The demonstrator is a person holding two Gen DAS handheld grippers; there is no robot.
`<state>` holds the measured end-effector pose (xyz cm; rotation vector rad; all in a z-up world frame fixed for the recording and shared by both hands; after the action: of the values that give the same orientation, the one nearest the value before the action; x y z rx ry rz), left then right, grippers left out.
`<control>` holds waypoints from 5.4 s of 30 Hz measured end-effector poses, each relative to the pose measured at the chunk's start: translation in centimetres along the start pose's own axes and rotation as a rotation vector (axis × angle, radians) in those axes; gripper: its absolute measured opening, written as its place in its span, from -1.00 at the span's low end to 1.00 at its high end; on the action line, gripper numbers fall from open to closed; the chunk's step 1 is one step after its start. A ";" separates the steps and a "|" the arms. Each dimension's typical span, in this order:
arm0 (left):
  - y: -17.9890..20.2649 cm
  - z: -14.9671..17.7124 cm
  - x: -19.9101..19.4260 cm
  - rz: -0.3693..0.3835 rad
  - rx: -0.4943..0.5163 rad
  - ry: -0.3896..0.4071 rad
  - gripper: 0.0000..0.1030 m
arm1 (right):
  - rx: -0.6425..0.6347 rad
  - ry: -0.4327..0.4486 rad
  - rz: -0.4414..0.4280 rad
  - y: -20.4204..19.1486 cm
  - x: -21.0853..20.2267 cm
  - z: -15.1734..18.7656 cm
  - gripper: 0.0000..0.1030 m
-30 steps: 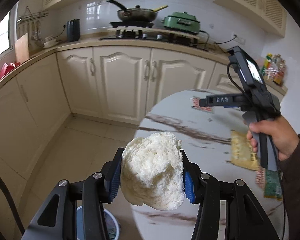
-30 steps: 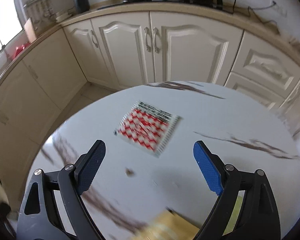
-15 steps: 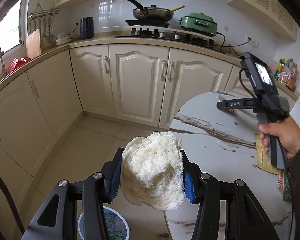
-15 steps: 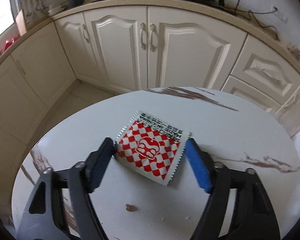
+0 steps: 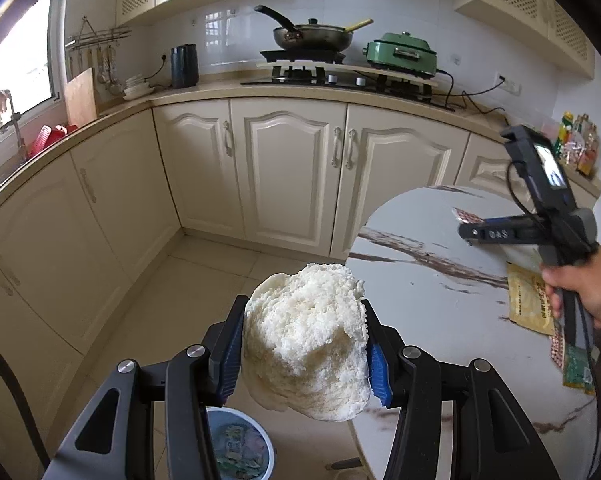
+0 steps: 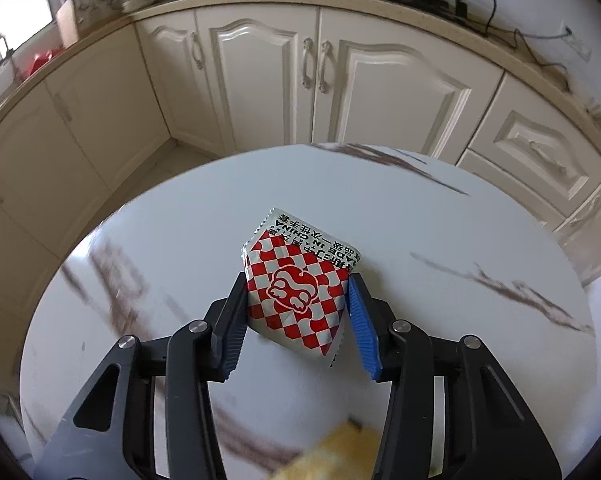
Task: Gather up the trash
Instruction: 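Grasp the red-white checkered sachet with the right tool while the left tool holds the bun, then carry the bun and checkered sachet over the blue bucket and open both tools, then move both open tools back toward the table, then grasp the yellow sauce packet with the left tool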
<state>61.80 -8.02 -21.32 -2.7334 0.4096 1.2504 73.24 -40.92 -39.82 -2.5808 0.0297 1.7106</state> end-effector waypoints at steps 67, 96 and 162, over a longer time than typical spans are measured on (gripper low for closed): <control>-24.1 26.7 17.7 -0.125 -0.432 -0.663 0.12 | -0.217 -0.501 -0.511 -42.5 22.4 22.5 0.28; -4.5 18.5 -22.2 -0.390 -0.331 0.289 0.95 | -0.335 0.522 -0.340 -34.6 -30.5 20.7 1.00; 27.4 3.7 6.8 0.086 0.313 -0.108 0.99 | 0.296 0.265 0.100 13.8 -17.7 25.9 1.00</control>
<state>55.48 -34.88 -28.56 -2.3995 0.6558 1.2275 41.91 -53.64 -33.98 -2.5913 0.3948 1.2626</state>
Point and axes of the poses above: each gripper's, at about its wrist camera, not at the fingertips, and x roughly the way its jaws point, y to its right, z to its underside, the point moved 10 cm from there along x, roughly the way its jaws point, and after that the axes turned 7 degrees about -y, right-handed, at the moved point
